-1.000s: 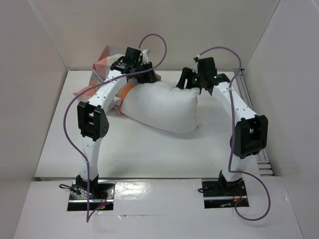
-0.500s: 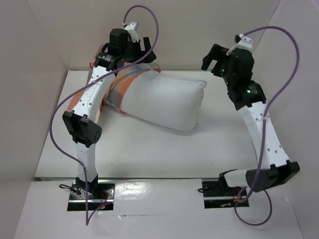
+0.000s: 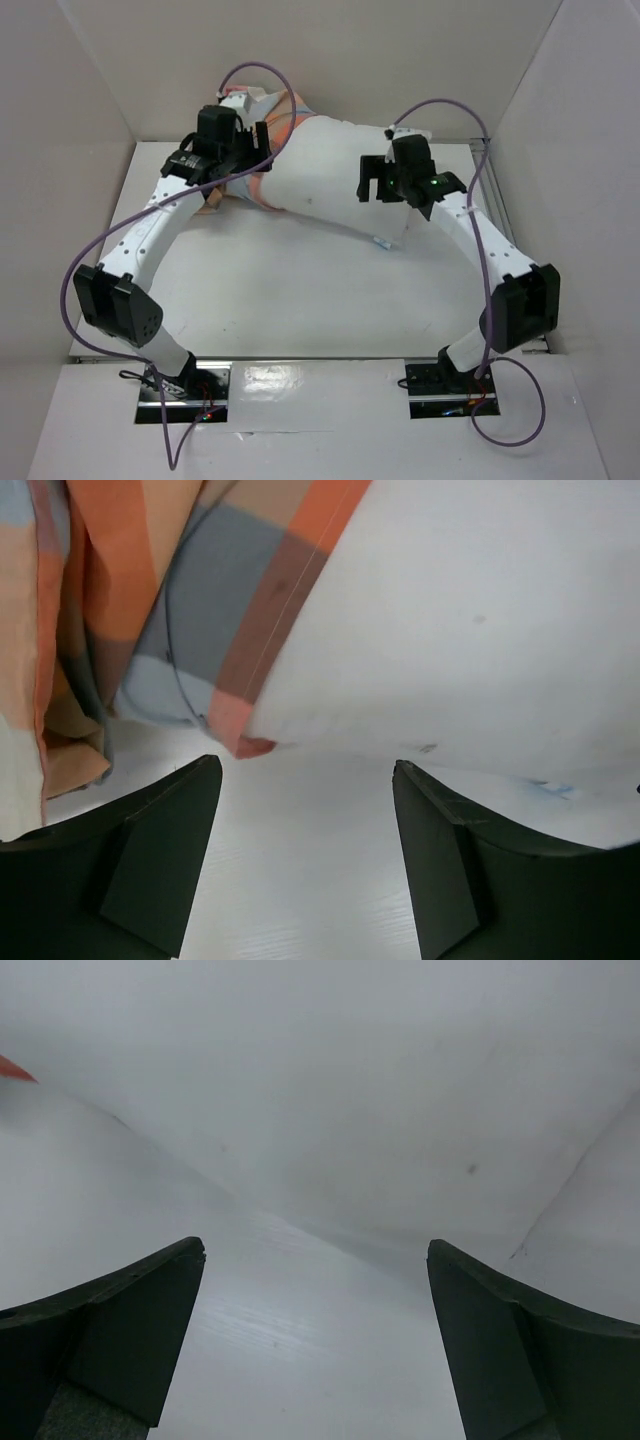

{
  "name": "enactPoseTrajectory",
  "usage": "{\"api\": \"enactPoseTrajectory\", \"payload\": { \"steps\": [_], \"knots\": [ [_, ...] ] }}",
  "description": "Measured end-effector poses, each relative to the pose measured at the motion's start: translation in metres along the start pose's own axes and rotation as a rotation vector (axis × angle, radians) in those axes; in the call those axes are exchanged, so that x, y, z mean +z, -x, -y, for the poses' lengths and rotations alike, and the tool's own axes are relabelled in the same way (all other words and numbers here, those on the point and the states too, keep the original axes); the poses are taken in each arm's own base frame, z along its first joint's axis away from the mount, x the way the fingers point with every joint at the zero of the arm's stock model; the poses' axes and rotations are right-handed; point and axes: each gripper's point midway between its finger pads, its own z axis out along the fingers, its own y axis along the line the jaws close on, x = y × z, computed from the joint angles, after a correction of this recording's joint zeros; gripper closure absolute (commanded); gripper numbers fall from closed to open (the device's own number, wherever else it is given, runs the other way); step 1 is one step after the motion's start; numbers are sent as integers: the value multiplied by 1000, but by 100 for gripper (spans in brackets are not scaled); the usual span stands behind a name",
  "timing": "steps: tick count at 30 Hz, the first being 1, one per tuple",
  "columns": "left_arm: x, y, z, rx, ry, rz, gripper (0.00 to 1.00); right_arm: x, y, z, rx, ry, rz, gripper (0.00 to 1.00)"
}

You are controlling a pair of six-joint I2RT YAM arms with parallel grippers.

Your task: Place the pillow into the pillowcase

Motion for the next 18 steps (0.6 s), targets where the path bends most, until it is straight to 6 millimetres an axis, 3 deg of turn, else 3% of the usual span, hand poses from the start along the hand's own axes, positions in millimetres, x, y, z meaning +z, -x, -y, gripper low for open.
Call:
{"api": "enactPoseTrajectory", "payload": {
  "steps": [2,4,10,18],
  "knots": [
    [13,-19,-6,5,31,-39,18,20,-31,8,4,-17,-91,0],
    [28,-34,-11,13,66,-73,19,30,-43,15,19,-32,-129,0],
    [63,-61,-25,42,172,-130,19,40,-35,26,76,-62,-111,0],
    [100,-59,-40,65,292,-131,29,47,-29,39,124,-72,-93,0]
  ]
}}
